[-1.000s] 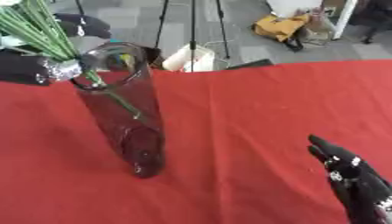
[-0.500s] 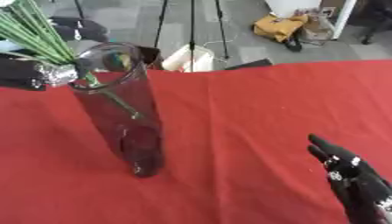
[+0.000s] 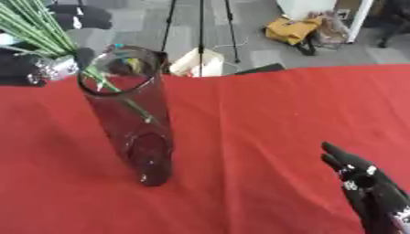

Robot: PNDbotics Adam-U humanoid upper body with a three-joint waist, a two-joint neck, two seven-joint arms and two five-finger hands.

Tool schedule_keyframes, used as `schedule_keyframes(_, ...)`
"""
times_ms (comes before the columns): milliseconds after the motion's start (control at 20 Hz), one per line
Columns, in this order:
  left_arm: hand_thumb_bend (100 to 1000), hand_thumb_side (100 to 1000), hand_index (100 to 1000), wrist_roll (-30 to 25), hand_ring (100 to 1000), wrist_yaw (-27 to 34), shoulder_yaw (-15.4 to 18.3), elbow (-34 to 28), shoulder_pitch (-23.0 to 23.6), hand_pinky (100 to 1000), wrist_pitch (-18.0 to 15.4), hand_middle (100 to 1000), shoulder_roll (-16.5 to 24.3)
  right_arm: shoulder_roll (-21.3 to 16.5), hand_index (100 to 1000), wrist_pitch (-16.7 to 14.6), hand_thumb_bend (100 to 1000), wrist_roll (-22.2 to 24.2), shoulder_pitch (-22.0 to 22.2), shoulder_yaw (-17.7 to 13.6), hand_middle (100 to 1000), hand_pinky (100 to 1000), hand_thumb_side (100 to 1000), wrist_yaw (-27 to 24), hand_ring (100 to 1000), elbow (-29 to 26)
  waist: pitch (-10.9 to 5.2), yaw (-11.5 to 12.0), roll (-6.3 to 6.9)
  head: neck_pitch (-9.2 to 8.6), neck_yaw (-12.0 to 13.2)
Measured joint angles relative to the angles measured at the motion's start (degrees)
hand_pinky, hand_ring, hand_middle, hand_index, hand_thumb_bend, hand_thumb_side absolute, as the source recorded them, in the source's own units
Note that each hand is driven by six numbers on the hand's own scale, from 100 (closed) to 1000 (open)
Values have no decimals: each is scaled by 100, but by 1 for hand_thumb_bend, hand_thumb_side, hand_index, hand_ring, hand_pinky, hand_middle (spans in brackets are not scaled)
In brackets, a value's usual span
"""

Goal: Arrange flowers into the vase.

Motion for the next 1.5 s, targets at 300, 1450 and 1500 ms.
schedule_keyframes(300,102,1000,1000,-85,1000,-62,-2,-35,-31,1000,61,1000,0,-2,894,13,100,-2,-1,0,100,992,1000,0,1000,0,0,1,23,0,0)
schedule_keyframes(1450,129,1000,1000,-926,1000,331,-40,-43,-80,1000,-100,1000,-2,-101,892,121,100,-92,-1,-32,100,991,1000,-112,1000,0,-36,-43,128,-7,8)
schedule_keyframes(1500,132,1000,1000,-919,1000,317,-40,-53,-78,1000,-98,1000,-2,-101,892,128,100,-94,-1,-32,100,991,1000,-112,1000,0,-36,-43,131,-7,9)
